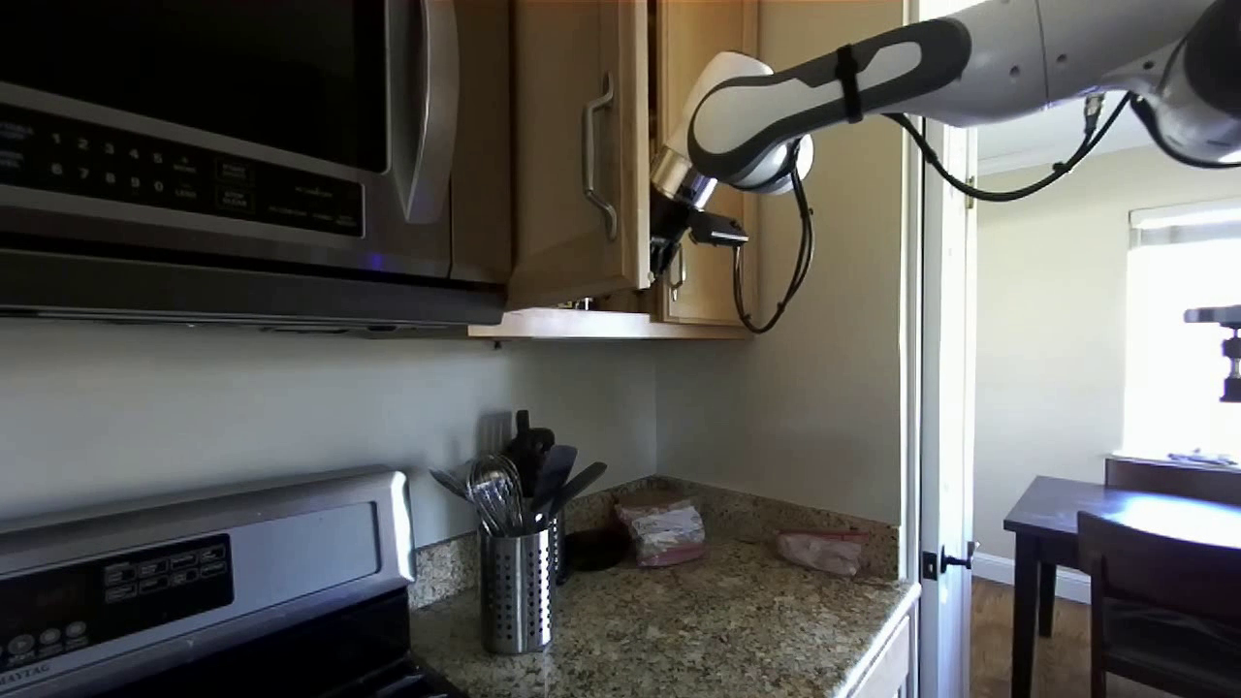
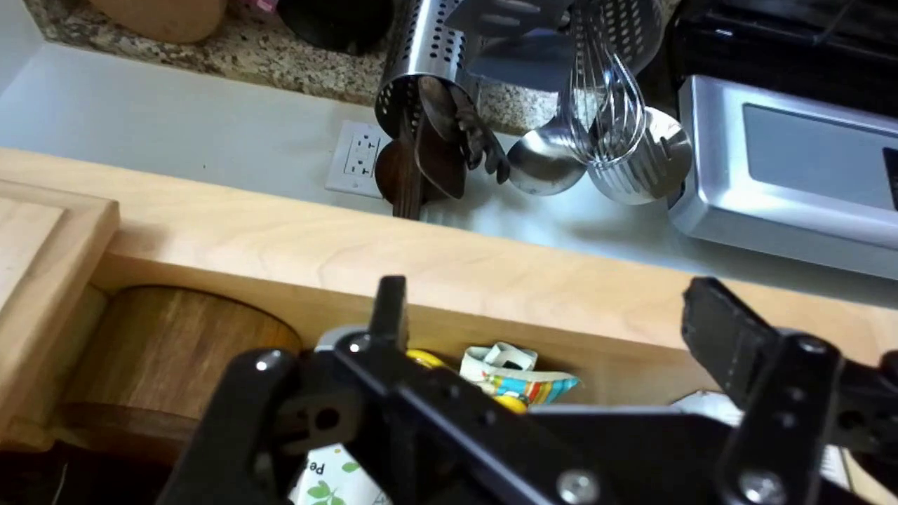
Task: Open the left cabinet door, remove the thing and put it on the counter and then close the cabinet door
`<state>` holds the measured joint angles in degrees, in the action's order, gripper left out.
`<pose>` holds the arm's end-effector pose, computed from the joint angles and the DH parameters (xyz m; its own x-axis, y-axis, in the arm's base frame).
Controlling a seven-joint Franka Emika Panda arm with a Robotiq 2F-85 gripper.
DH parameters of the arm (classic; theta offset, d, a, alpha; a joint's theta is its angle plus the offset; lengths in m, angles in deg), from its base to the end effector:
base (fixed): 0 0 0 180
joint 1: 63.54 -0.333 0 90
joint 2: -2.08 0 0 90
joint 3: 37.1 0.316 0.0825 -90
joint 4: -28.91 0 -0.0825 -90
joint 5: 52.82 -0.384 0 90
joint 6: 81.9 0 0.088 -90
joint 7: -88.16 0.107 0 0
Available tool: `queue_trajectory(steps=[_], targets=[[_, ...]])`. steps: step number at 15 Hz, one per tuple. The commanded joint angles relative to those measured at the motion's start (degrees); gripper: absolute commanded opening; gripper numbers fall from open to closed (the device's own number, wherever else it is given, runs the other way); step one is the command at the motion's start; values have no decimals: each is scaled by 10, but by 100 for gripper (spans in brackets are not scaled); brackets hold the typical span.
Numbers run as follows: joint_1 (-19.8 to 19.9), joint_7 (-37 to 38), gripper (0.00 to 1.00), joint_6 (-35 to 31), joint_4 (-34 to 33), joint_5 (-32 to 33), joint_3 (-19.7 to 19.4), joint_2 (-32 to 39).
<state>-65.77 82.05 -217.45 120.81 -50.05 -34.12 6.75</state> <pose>0.6321 0.0556 0.6515 0.7565 0.2074 0.6202 0.1776 -0.9779 0.1104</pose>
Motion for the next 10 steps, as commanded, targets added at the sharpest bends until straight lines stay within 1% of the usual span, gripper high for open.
queue_trajectory(steps=[1, 6, 10], targets=[[11, -35, 100, 14, -109, -40, -3, 79], [31, -48, 100, 26, -213, -84, 3, 156], [44, -47, 100, 31, -272, -111, 8, 203]])
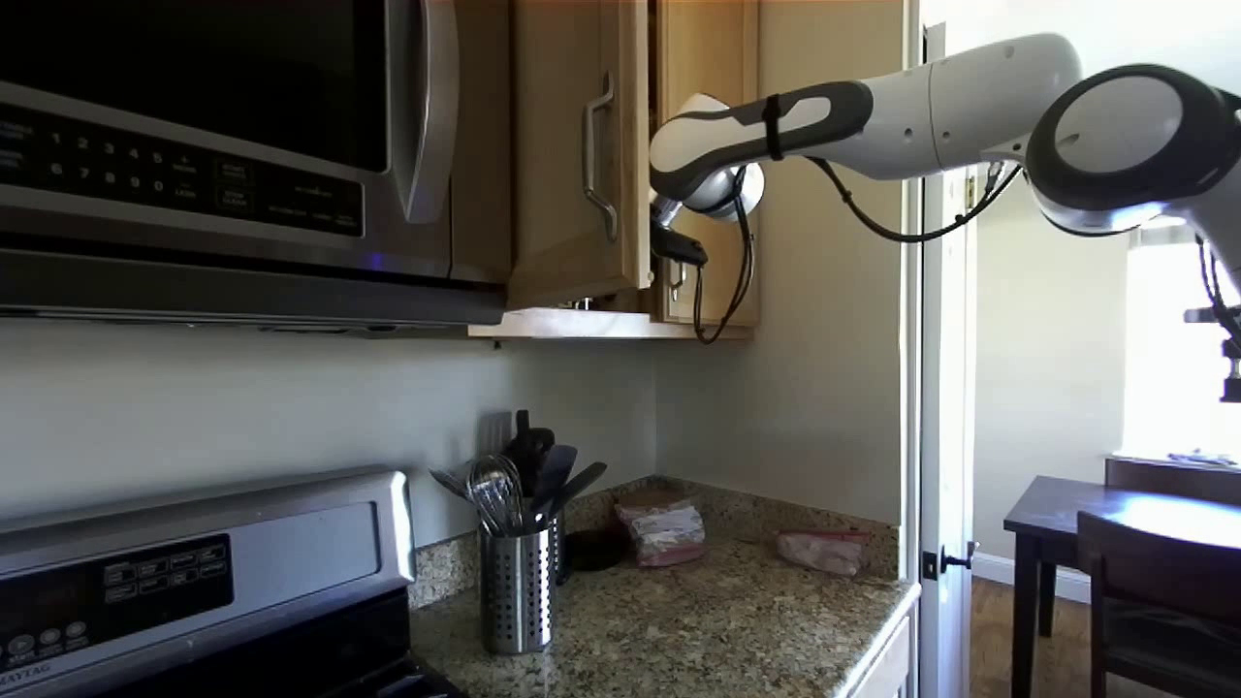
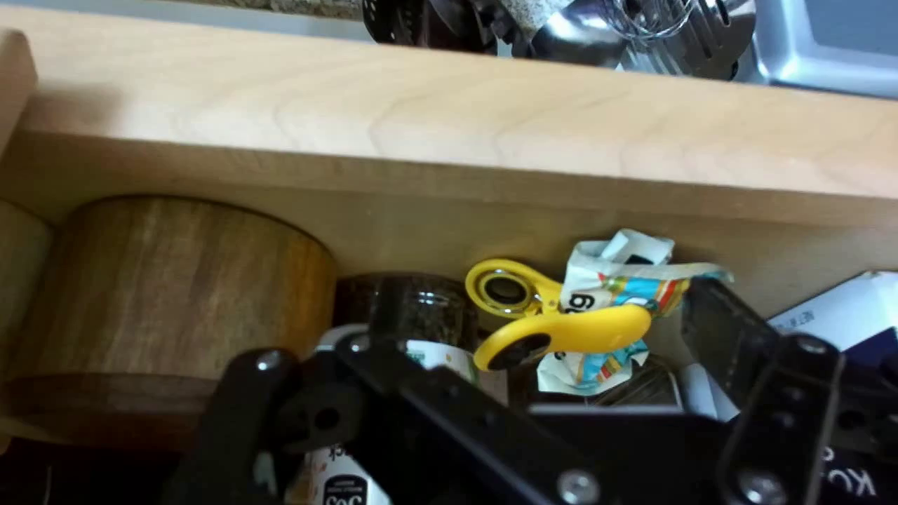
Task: Open the left cabinet door, remove the thing and put it on the counter and then close the cabinet door
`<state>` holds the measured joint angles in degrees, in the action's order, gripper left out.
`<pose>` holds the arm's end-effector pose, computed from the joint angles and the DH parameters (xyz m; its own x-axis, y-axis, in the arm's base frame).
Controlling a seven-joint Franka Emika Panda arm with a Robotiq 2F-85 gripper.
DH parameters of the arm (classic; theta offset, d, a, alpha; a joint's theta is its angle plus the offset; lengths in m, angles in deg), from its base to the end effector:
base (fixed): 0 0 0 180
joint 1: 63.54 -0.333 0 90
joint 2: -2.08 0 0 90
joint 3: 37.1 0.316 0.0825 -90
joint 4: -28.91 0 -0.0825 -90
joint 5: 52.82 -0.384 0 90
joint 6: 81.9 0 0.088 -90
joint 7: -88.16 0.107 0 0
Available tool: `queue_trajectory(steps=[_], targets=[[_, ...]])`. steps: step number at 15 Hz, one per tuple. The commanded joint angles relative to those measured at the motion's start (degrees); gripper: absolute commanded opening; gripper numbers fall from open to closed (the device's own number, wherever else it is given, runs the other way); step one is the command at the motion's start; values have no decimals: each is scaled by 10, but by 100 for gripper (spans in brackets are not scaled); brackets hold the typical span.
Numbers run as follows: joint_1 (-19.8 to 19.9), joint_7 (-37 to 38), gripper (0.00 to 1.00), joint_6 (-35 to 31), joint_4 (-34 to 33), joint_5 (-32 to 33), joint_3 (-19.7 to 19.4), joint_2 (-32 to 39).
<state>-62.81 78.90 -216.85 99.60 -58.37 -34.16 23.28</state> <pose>0.7146 0.0205 0.6498 0.7180 0.1052 0.6881 0.1492 -0.9888 -0.0044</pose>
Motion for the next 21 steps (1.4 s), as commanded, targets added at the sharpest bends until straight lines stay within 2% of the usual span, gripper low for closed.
queue_trajectory(steps=[1, 5, 6, 10, 14, 15, 17, 19, 20, 21], targets=[[17, -16, 99, 26, -72, -34, 9, 48], [23, -15, 96, 36, -115, -58, 13, 81], [24, -15, 84, 40, -124, -65, 15, 87], [22, -14, 63, 52, -154, -81, 17, 102], [21, -13, 52, 63, -168, -87, 15, 109], [21, -13, 45, 64, -170, -87, 14, 109], [21, -12, 44, 65, -170, -89, 14, 110], [20, -12, 33, 68, -171, -90, 14, 110], [19, -13, 15, 68, -169, -89, 15, 109], [19, -13, 9, 69, -168, -90, 16, 108]])
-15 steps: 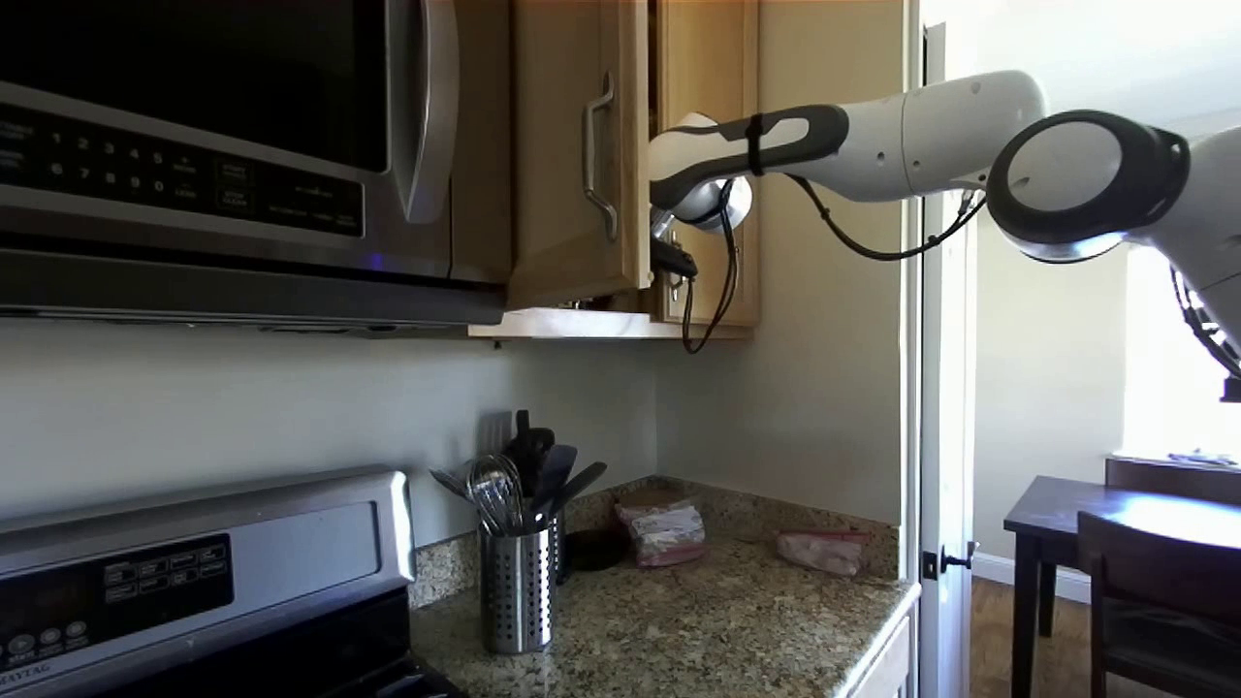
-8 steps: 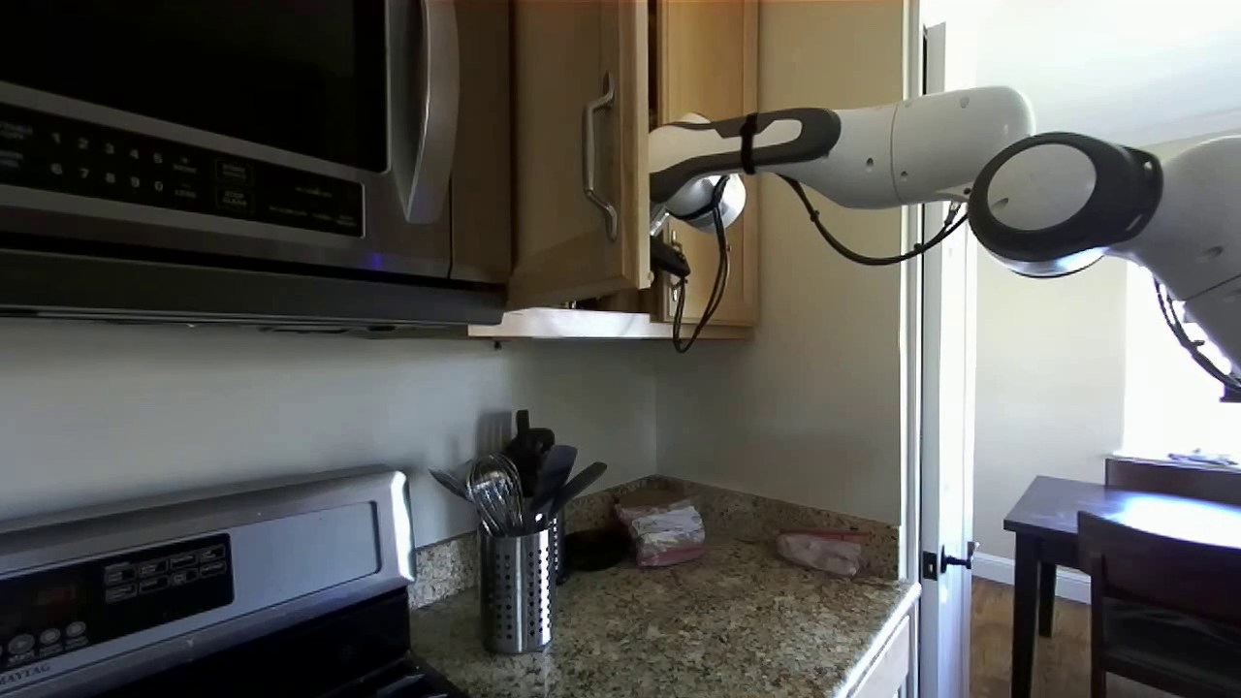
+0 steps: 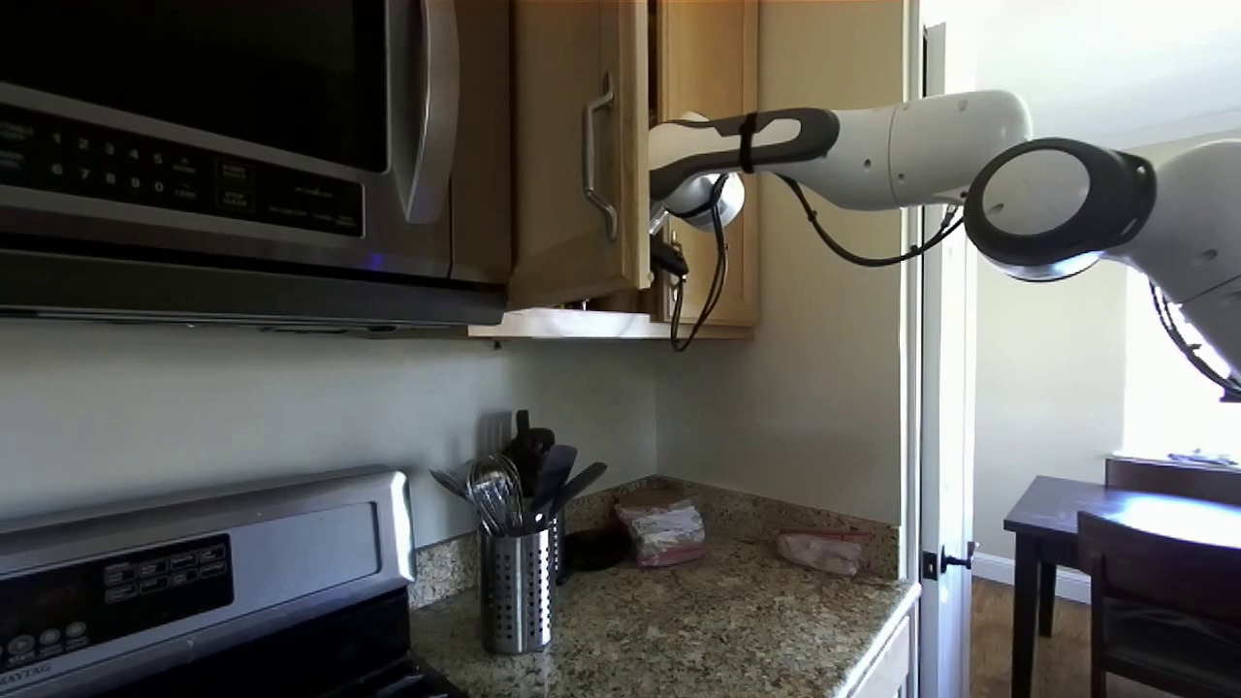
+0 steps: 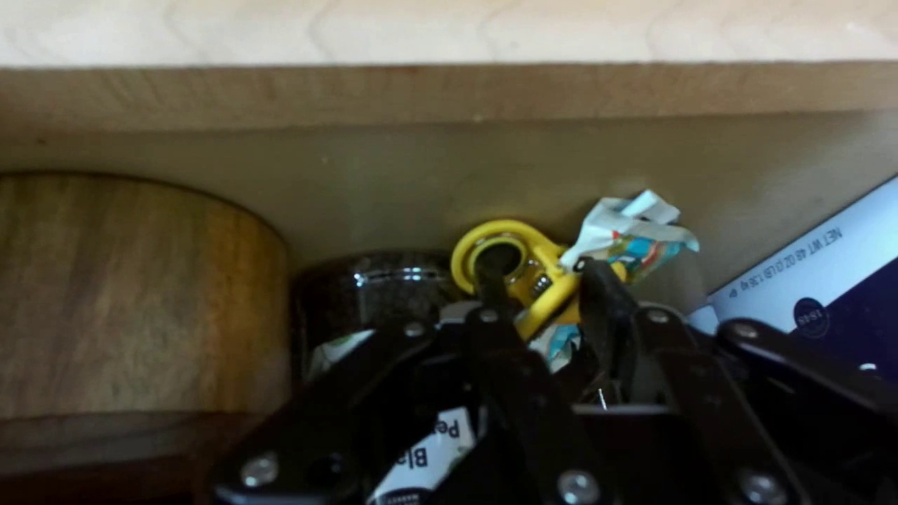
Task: Open the left cabinet door, remove the thing and put it on the counter and then close the cabinet door
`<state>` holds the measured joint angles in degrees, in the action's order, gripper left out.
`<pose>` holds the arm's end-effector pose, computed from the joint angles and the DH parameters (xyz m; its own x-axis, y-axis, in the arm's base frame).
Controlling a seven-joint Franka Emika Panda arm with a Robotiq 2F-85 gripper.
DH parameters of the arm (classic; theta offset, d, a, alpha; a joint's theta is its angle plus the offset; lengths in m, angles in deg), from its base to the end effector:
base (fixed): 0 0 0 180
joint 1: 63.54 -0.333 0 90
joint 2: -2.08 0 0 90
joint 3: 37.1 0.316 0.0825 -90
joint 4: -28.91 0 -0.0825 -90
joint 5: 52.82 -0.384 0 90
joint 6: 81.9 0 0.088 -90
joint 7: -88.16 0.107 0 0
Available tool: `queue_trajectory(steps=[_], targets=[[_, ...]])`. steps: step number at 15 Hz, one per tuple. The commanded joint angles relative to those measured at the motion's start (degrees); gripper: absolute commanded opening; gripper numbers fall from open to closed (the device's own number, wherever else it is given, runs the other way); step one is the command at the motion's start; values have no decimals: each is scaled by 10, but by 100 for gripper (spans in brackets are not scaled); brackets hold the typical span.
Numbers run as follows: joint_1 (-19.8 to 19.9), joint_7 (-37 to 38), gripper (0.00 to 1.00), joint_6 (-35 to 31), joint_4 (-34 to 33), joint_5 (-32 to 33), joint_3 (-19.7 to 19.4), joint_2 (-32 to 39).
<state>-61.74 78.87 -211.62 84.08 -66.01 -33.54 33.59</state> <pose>0.7510 0.0120 0.6471 0.7196 0.0063 0.6944 0.1524 -0.9770 -0.1491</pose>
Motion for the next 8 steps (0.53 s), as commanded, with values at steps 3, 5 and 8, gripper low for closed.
queue_trajectory(steps=[3, 5, 8], targets=[[3, -22, 4, 7, 5, -10, 16, -10], [1, -37, 5, -3, 21, -6, 20, -23], [1, -65, 7, -14, 46, -6, 26, -46]])
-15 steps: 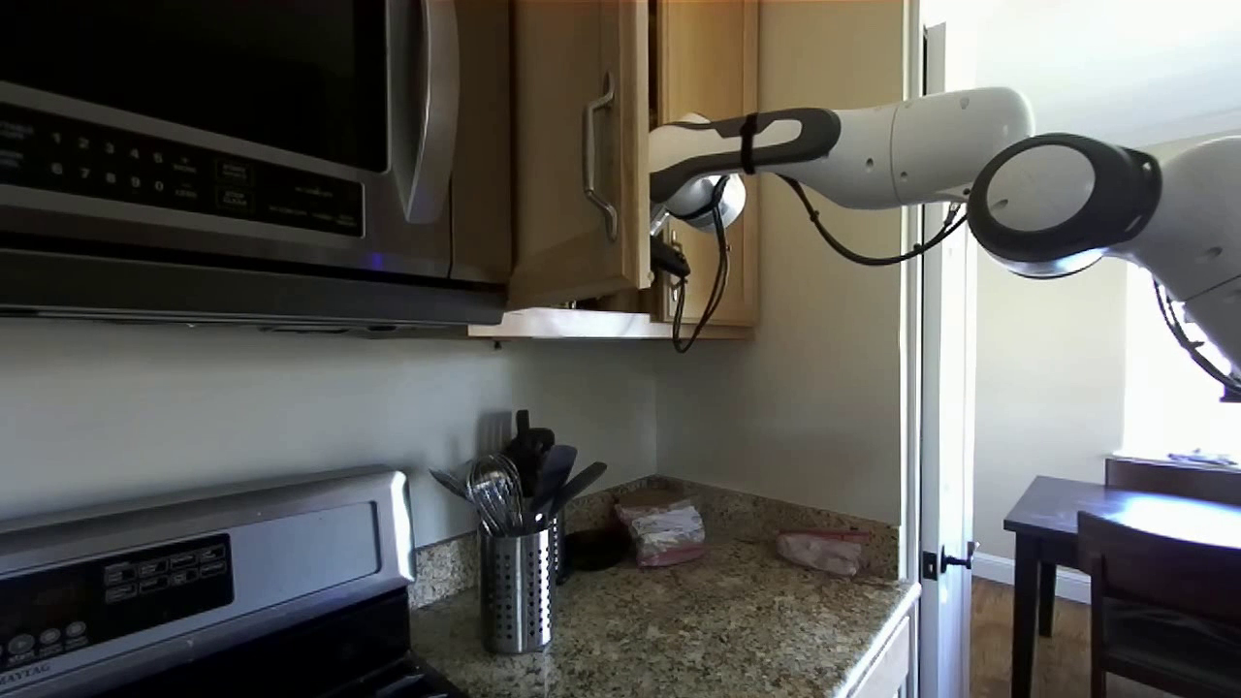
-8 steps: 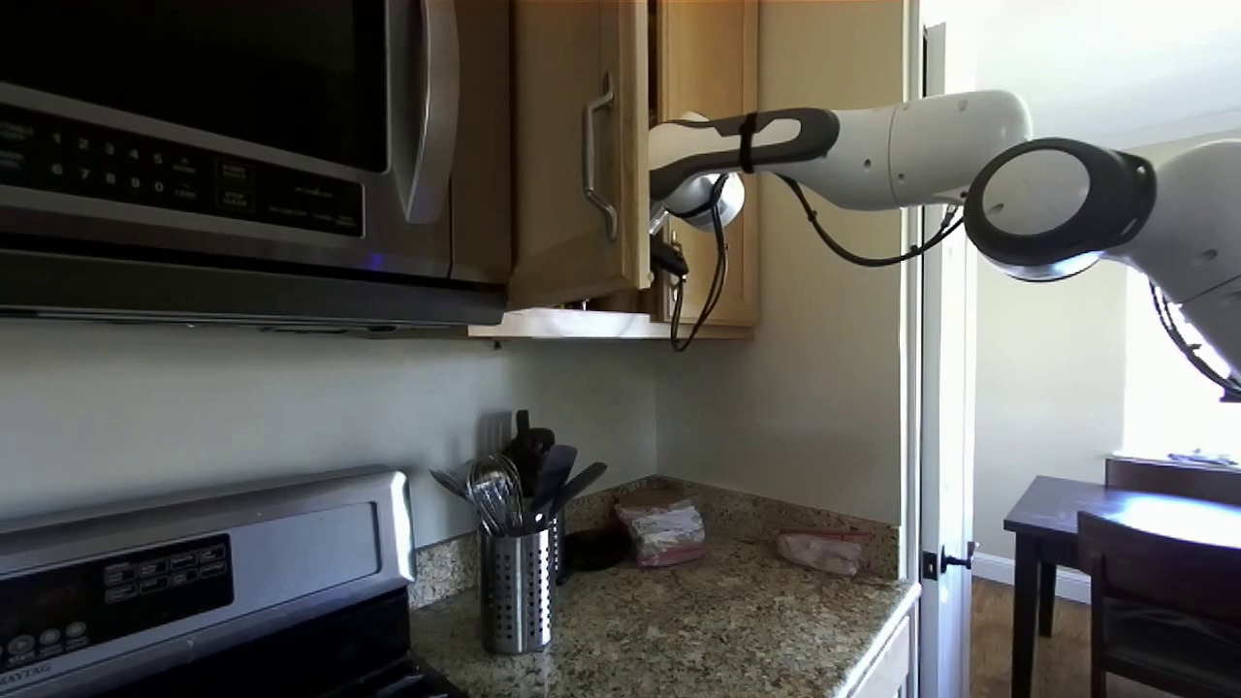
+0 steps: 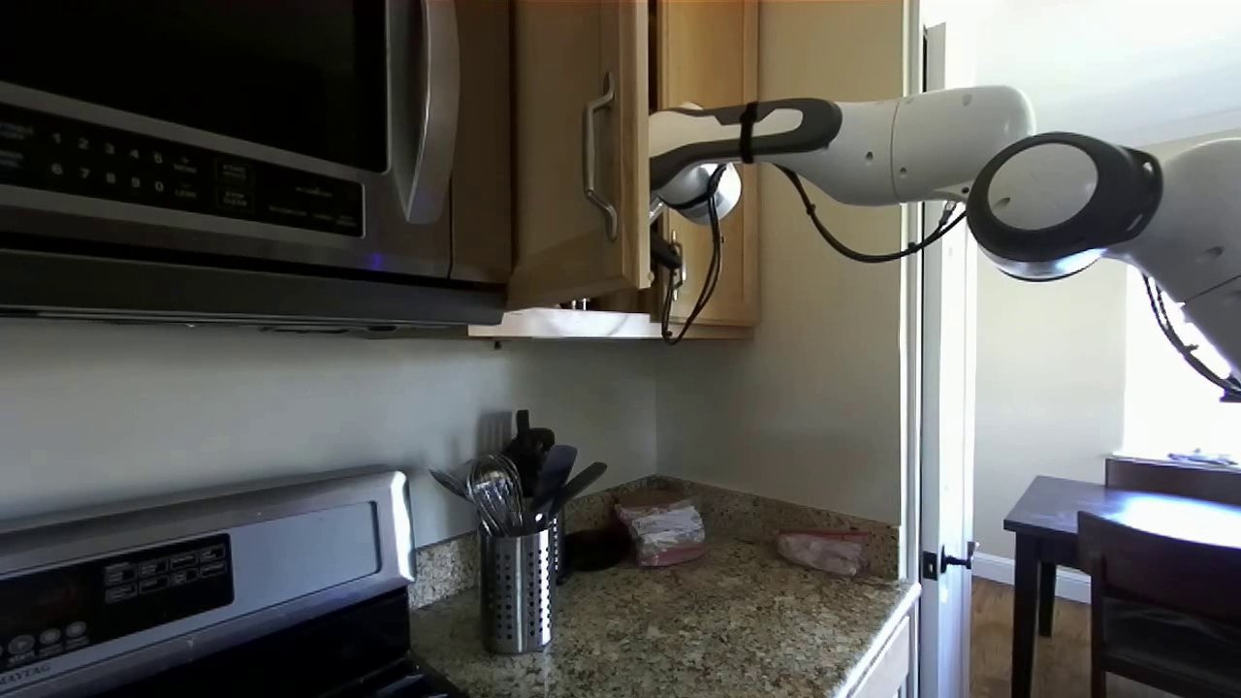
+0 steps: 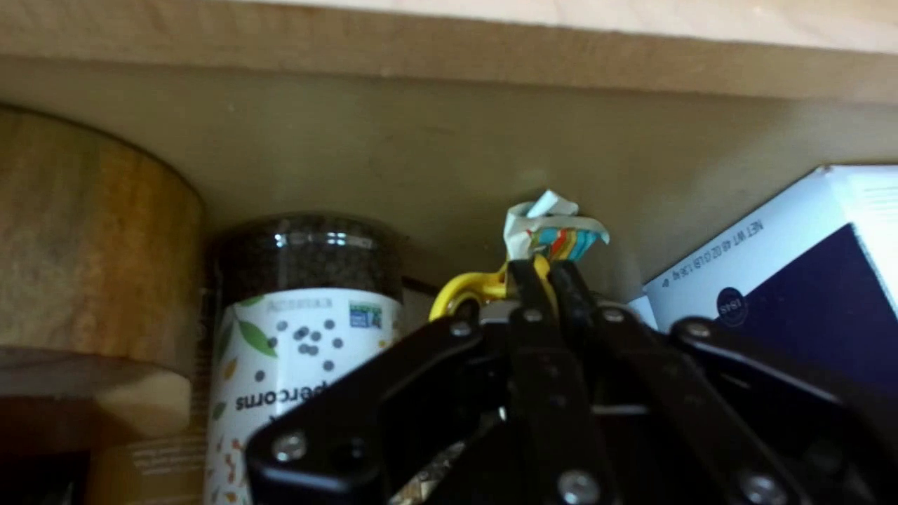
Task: Open the left cabinet door, remove the thing and put it on the counter and then close the cabinet door
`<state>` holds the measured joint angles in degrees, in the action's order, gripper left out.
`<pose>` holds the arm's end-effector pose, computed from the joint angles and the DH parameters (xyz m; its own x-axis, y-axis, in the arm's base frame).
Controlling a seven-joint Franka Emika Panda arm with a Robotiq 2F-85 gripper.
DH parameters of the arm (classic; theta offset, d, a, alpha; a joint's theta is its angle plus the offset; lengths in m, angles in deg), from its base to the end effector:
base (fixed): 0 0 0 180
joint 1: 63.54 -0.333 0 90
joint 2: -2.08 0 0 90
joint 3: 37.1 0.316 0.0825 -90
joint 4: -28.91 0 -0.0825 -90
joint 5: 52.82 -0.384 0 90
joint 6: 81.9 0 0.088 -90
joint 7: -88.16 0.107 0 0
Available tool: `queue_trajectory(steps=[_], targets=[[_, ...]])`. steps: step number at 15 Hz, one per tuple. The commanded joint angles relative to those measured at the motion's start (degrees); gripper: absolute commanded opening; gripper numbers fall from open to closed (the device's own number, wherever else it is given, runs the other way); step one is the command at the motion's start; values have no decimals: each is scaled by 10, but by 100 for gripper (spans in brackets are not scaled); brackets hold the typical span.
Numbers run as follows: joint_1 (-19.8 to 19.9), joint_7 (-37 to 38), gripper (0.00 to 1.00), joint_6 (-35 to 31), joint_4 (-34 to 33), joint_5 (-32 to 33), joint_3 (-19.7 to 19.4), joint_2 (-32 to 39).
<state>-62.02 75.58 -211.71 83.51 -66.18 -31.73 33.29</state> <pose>0.7476 0.0304 0.6571 0.6955 0.0703 0.7151 0.2258 -0.9662 -0.1246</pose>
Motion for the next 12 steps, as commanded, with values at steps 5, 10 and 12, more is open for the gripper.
queue_trajectory(steps=[5, 10, 12], targets=[[6, -48, 7, -2, 115, -8, 12, -130], [3, -44, 7, 29, 219, 0, 10, -246], [3, -41, 7, 55, 266, 5, 8, -294]])
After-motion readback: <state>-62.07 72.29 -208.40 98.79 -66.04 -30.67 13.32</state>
